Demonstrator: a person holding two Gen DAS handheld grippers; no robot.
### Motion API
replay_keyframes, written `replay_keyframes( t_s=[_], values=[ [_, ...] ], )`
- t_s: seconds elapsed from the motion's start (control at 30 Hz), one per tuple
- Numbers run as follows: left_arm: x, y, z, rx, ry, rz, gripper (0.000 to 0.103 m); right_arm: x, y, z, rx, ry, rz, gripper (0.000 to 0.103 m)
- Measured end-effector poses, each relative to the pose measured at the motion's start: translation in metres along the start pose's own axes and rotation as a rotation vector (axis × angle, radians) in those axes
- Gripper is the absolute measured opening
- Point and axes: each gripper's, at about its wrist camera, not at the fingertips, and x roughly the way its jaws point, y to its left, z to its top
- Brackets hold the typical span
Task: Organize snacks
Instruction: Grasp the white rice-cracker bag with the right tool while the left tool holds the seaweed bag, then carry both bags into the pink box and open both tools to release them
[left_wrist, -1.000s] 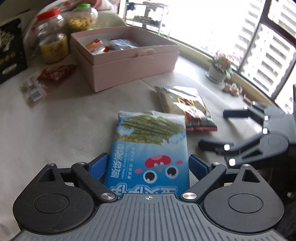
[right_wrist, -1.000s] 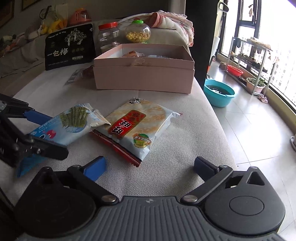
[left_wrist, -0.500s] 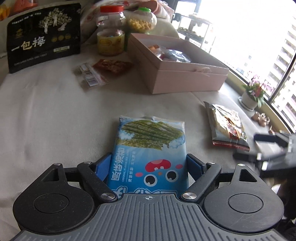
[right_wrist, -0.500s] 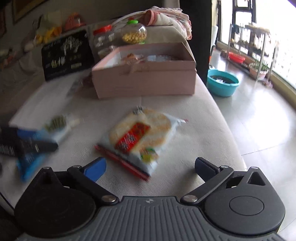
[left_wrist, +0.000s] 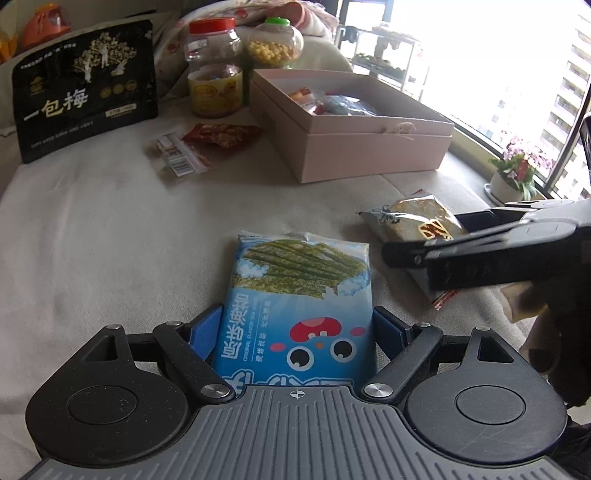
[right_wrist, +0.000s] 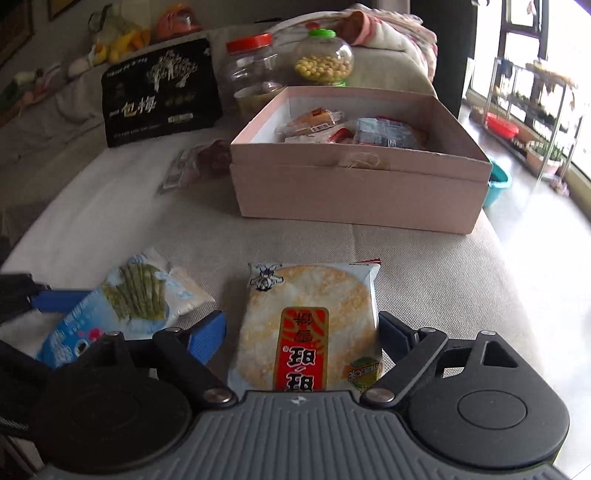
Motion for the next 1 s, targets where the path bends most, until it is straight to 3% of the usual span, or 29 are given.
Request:
replay_keyframes(
  t_s=[0.13,0.53,0.57,0.63,1.0],
  values=[
    [-0.001,-0.002,-0.001,0.009,-0.005,0.006,0.090,-0.005,0.008,-0.011,-0.074,-0.017,-0.046,0.089],
    [0.000,-0.004,-0.002,0.019,-0.005,0.016,0.090,-0.009,-0.001,-0.016,-0.044,-0.026,-0.037,0.088],
    [0.000,-0.004,-0.002,0.021,-0.005,0.017,0.090,-0.009,-0.002,-0.016,-0.040,-0.028,-0.038,0.087],
    [-0.001,-0.005,-0.003,0.022,-0.005,0.019,0.090,-0.013,-0.003,-0.016,-0.039,-0.034,-0.042,0.075],
    [-0.009,-0.018,-0.001,0.029,0.048,0.005,0.089,-0.069,-0.018,-0.017,-0.056,-0.120,-0.010,0.073]
  ],
)
